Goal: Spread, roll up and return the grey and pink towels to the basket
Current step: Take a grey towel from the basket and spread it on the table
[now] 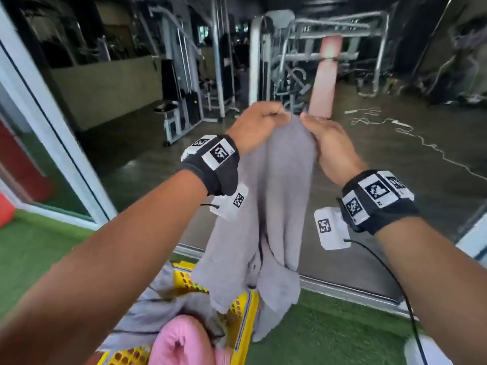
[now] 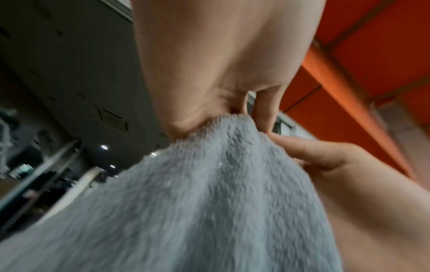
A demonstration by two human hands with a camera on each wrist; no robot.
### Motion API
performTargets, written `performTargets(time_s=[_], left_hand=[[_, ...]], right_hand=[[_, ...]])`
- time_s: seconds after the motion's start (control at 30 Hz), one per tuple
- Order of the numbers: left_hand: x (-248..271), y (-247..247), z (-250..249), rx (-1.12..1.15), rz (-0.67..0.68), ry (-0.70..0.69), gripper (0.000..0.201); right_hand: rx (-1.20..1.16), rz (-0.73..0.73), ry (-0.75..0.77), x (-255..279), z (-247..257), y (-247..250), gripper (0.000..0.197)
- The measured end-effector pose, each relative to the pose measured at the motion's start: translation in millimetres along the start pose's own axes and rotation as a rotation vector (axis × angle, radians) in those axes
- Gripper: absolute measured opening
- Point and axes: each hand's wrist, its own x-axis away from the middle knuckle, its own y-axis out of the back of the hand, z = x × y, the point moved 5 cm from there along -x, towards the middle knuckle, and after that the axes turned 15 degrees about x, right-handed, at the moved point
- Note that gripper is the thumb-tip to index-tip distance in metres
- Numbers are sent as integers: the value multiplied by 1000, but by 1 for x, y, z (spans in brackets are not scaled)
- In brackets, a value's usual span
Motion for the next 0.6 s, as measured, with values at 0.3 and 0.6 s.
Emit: performTargets(time_s=[0.3, 0.6], left_hand=[[43, -103, -7, 67, 288, 23, 30], [128, -149, 41, 460, 177, 322, 27]], right_hand=[[42, 115, -60, 109, -32, 65, 23], [144, 42, -75, 177, -80, 73, 40]])
